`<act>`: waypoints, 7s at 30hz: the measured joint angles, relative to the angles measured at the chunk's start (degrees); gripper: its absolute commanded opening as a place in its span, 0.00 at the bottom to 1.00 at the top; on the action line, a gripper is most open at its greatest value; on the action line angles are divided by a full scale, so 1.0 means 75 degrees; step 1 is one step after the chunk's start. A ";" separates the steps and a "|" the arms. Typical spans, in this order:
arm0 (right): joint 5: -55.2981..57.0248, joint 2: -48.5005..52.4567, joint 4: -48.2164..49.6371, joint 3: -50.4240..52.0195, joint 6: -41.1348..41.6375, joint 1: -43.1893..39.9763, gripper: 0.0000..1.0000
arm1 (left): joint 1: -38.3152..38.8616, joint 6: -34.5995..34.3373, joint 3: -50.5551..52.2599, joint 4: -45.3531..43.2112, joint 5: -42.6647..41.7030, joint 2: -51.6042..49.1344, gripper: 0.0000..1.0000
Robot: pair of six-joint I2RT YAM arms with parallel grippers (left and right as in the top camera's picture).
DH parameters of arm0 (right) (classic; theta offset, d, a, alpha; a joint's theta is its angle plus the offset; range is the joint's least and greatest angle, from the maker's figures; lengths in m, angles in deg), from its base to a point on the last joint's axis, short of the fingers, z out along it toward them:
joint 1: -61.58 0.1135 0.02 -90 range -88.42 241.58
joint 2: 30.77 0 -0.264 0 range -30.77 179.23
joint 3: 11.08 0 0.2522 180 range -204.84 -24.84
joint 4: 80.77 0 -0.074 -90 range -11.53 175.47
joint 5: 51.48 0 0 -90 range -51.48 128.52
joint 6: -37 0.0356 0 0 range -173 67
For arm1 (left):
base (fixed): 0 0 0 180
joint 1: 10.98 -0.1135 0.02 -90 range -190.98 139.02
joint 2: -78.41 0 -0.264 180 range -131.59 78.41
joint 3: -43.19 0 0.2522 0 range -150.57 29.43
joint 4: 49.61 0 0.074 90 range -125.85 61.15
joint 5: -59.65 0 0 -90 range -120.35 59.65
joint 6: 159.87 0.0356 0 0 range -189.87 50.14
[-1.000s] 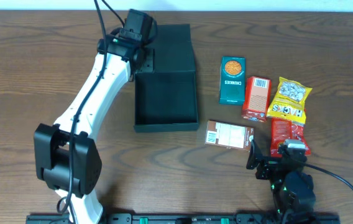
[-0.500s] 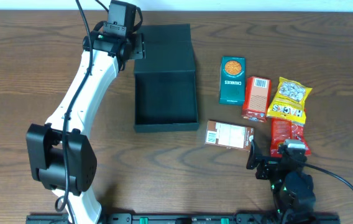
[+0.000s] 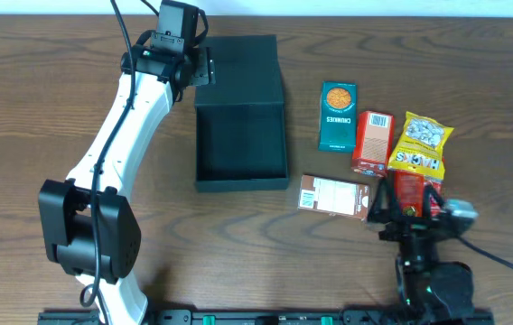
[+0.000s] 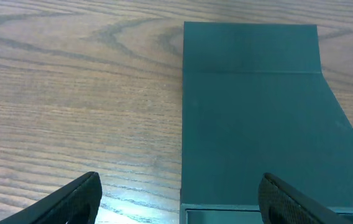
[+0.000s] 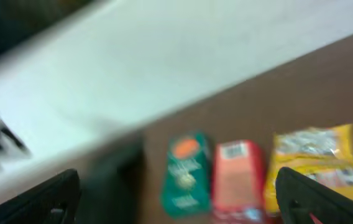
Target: Pack container
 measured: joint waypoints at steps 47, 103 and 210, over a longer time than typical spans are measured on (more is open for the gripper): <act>-0.2911 1.2059 -0.1492 -0.9014 -0.1326 -0.1026 0.99 | -0.0898 0.0000 -0.0003 0.0128 -0.0032 0.0000 0.82; -0.2672 1.5854 -0.3754 -1.0150 -0.2465 -0.0656 0.99 | -0.1105 0.0032 -0.0003 0.0361 -0.0032 0.0000 0.82; -0.2838 1.5947 -0.8550 -1.3266 -0.0816 0.2920 0.76 | -0.2040 0.0609 0.0000 0.0612 -0.0064 0.0000 0.83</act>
